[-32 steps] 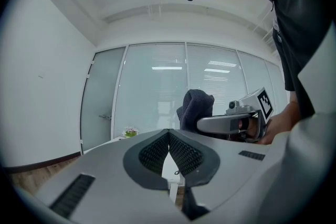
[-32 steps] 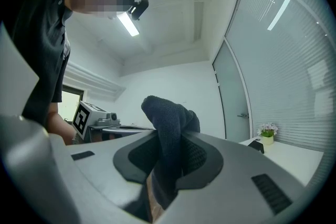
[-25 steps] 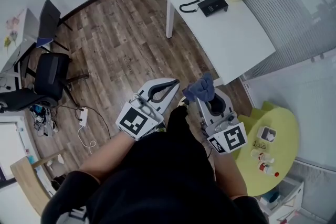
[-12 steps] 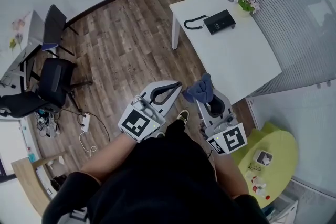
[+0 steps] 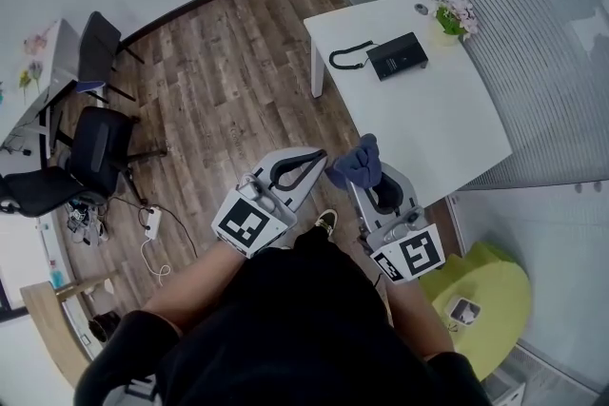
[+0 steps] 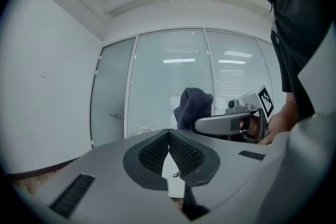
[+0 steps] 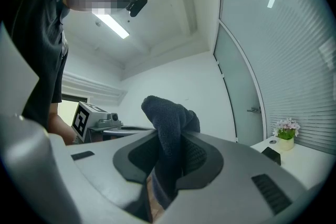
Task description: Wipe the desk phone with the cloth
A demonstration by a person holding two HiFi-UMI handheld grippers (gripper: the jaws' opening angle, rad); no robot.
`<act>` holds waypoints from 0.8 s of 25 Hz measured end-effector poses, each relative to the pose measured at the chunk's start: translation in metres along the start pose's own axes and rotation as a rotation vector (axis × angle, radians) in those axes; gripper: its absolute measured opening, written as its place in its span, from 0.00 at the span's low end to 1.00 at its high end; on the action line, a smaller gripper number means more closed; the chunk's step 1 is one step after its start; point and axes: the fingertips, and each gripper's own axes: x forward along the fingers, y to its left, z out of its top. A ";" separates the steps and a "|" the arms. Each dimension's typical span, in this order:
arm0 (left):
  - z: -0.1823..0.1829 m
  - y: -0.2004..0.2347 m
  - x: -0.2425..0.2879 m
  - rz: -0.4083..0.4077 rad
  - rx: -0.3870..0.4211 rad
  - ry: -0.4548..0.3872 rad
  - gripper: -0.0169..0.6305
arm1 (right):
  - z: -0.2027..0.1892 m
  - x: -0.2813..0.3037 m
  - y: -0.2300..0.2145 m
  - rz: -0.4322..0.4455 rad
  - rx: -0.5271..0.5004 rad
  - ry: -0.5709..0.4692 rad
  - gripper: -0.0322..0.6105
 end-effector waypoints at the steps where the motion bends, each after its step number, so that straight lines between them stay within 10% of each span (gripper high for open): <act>1: 0.000 0.002 0.005 0.007 -0.002 0.001 0.04 | 0.000 0.001 -0.006 0.005 0.003 0.003 0.20; 20: 0.004 0.078 0.076 0.016 -0.001 0.000 0.04 | 0.000 0.054 -0.097 -0.017 0.049 0.038 0.20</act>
